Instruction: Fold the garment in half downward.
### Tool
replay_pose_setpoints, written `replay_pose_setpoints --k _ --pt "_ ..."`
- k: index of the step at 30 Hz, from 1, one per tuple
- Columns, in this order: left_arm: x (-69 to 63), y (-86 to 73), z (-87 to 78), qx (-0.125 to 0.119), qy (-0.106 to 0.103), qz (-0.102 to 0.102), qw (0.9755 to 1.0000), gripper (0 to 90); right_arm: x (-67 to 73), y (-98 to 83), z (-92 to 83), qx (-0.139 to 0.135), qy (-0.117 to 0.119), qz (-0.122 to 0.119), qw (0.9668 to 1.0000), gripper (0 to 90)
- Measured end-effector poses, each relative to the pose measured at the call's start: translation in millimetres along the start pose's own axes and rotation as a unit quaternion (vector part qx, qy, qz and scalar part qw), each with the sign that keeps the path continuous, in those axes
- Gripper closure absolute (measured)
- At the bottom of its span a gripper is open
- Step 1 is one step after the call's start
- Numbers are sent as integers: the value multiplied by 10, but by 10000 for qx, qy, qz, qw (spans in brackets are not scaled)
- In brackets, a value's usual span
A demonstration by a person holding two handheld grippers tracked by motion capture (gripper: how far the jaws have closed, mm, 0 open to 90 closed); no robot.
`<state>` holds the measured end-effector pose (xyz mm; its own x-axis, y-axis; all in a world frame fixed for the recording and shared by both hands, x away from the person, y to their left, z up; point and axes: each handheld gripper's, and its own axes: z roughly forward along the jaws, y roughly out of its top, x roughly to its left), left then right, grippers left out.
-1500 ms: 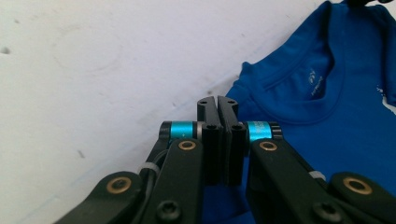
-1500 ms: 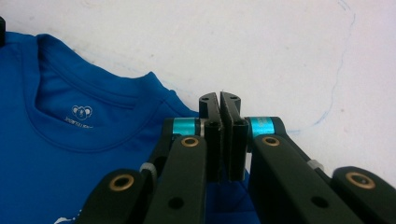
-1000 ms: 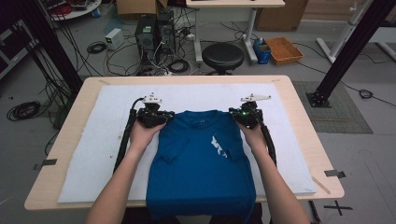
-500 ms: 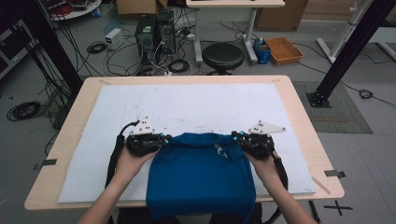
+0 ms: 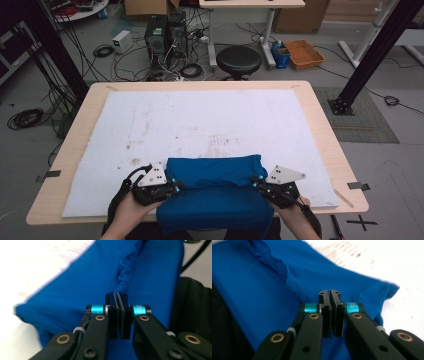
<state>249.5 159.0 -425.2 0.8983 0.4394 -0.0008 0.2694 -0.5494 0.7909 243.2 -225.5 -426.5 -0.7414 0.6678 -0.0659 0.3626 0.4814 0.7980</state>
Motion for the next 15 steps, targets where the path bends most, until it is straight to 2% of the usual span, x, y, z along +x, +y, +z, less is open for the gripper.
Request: replay_pose_setpoints --k 2,3,9,12,13,14,15 --pt "-20 -21 5 51 -1 18 10000 866 7 -25 -34 20 77 76 9999 883" --pt "-46 -59 10 185 37 41 9998 865 13 -33 -51 34 120 89 9999 882" --pt "-79 -113 -44 163 20 -36 9999 845 87 -91 -139 139 190 -26 9997 837" --pt "-54 -100 -73 82 98 -116 9999 801 67 -68 -207 0 86 14 10000 790" --pt "2 -73 -105 -43 271 -193 9994 785 44 -53 -225 -63 19 50 10000 778" --pt "39 -54 -115 -116 423 -296 9986 741 10 -35 -234 -136 -92 74 9998 760" --pt "39 -54 -115 -116 423 -296 9986 675 -32 -16 -233 -186 -204 157 9995 727"
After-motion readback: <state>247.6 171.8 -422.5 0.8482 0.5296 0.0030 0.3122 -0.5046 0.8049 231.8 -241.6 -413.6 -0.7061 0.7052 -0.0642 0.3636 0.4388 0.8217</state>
